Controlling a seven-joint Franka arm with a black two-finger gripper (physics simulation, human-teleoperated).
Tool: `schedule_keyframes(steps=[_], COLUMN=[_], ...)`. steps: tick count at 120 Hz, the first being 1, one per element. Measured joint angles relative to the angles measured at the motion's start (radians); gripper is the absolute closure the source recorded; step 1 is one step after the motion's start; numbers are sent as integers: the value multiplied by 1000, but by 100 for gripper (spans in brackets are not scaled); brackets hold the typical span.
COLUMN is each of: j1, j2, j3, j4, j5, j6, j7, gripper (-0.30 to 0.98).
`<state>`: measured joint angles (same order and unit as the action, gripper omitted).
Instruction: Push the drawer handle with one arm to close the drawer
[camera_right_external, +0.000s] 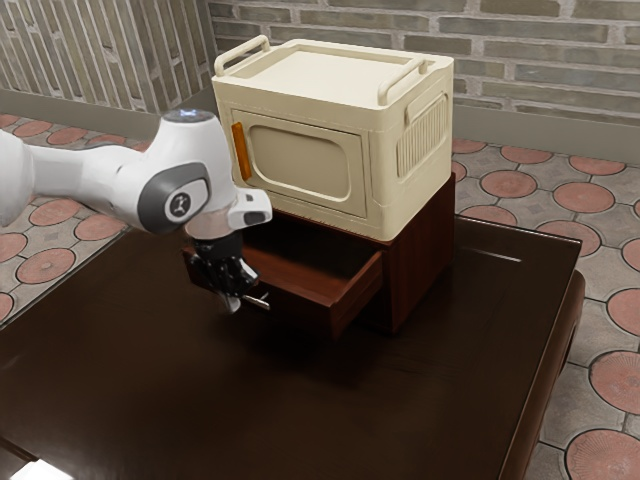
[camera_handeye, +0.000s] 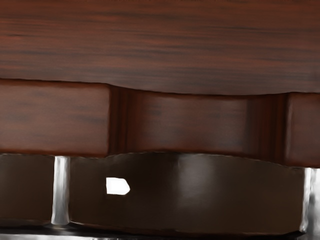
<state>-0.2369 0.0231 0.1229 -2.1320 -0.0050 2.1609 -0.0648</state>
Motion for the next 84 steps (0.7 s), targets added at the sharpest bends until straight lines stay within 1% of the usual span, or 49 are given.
schedule_keyframes(steps=[22,46,70,84], j1=[-1,17,20,23], j2=[49,150,193,231], j3=[3,7,7,7], j4=[60,169,205,252], j5=[-8,-8,-5,-6], j6=[16,26,103,135], j7=[12,25,49,62], gripper=[78,78,79,79])
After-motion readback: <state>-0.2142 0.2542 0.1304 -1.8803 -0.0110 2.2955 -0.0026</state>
